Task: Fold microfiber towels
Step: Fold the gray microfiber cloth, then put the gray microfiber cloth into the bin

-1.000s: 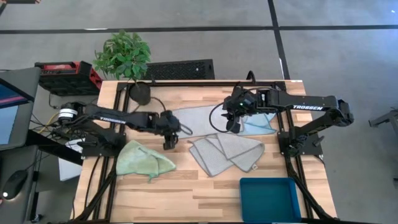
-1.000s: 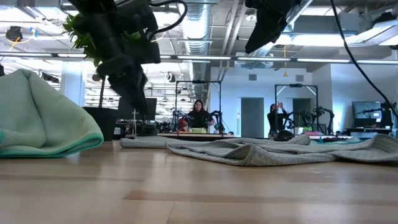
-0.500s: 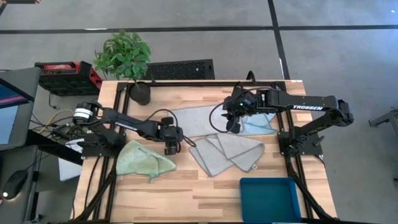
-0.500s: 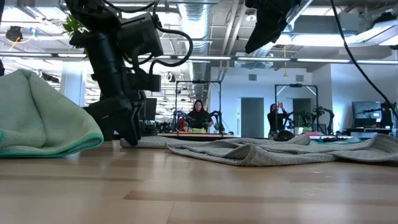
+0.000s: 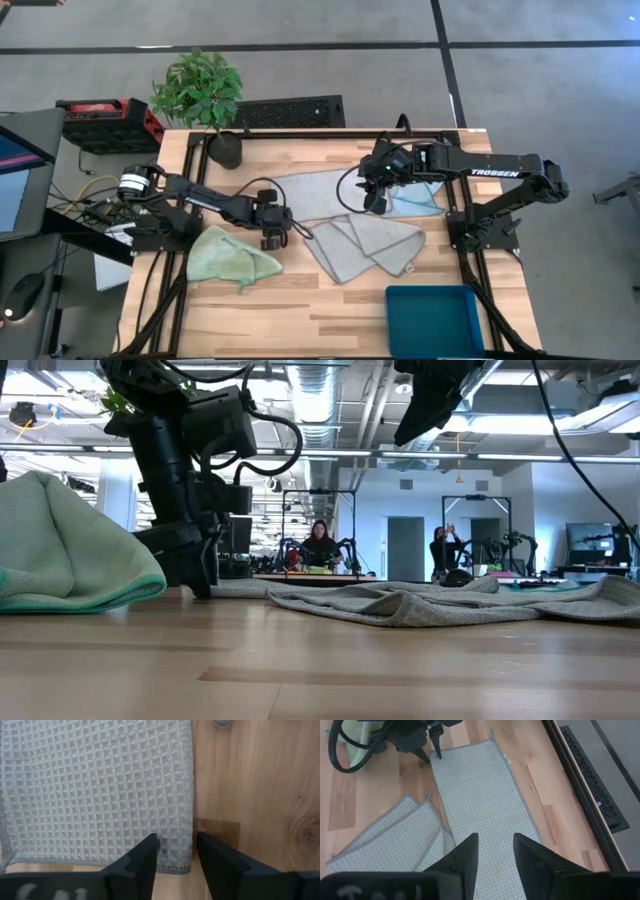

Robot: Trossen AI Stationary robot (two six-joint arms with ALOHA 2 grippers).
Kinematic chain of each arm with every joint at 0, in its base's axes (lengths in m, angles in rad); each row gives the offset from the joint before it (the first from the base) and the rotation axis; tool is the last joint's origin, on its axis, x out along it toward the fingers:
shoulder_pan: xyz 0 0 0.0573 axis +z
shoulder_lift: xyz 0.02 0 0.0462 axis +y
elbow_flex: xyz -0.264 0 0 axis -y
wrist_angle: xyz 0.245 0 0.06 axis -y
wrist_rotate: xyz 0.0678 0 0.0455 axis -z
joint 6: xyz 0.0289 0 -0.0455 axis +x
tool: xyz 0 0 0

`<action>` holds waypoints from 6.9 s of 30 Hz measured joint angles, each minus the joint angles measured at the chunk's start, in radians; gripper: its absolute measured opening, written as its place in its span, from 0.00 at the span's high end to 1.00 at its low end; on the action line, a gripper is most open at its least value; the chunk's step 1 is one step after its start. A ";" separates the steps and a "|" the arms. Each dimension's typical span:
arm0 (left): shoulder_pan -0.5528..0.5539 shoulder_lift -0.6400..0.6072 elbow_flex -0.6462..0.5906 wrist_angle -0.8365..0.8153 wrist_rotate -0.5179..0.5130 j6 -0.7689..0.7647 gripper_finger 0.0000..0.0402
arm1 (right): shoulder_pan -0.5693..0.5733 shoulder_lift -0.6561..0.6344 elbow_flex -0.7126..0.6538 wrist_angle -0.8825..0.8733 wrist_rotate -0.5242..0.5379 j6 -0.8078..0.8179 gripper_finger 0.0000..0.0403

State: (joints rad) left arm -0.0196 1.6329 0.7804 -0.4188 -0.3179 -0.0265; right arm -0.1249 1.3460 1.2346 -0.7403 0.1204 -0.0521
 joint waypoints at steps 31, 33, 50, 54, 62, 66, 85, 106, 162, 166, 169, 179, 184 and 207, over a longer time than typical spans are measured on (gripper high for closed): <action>0.190 0.302 0.675 -0.148 0.106 0.385 1.00 | -0.002 -0.192 0.000 -0.168 0.013 0.026 0.65; 0.198 0.362 0.768 -0.150 0.133 0.393 1.00 | -0.002 -0.201 0.000 -0.180 0.013 0.026 0.65; 0.205 0.717 1.307 -0.147 0.178 0.511 1.00 | 0.000 -0.303 0.000 -0.280 0.013 0.045 0.66; 0.203 0.744 1.365 -0.140 0.178 0.539 1.00 | 0.000 -0.306 0.000 -0.281 0.012 0.045 0.66; 0.201 0.744 1.362 -0.140 0.208 0.471 0.99 | 0.000 -0.307 0.000 -0.285 0.012 0.045 0.66; 0.201 0.744 1.362 -0.140 0.208 0.435 0.97 | 0.000 -0.307 0.000 -0.285 0.012 0.045 0.66; 0.187 0.744 1.361 -0.083 0.189 0.384 0.69 | 0.000 -0.307 0.000 -0.308 0.012 0.044 0.67; 0.133 0.532 1.540 -0.557 0.163 0.227 0.68 | 0.007 -0.296 -0.038 -0.478 -0.080 -0.104 0.67; -0.006 0.296 1.540 -0.937 -0.168 -0.064 0.68 | 0.011 0.366 -0.274 -0.008 0.002 -0.341 0.40; -0.006 0.296 1.540 -0.938 -0.168 -0.064 0.68 | 0.013 0.410 -0.267 -0.014 0.083 -0.326 0.41; -0.006 0.296 1.540 -0.938 -0.168 -0.064 0.68 | 0.014 0.420 -0.268 -0.016 0.101 -0.324 0.43; -0.006 0.297 1.540 -0.939 -0.168 -0.063 0.68 | -0.011 0.313 -0.275 0.004 0.097 -0.323 0.44; -0.006 0.297 1.540 -0.961 -0.167 -0.065 0.68 | -0.032 0.323 -0.275 0.012 0.035 -0.322 0.44; -0.006 0.297 1.540 -0.978 -0.163 -0.094 0.68 | -0.036 0.390 -0.274 0.036 0.067 -0.345 0.44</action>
State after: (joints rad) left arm -0.0254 1.9301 2.3207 -1.3972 -0.4806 -0.1207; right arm -0.1609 1.7363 0.9611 -0.7044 0.1876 -0.3973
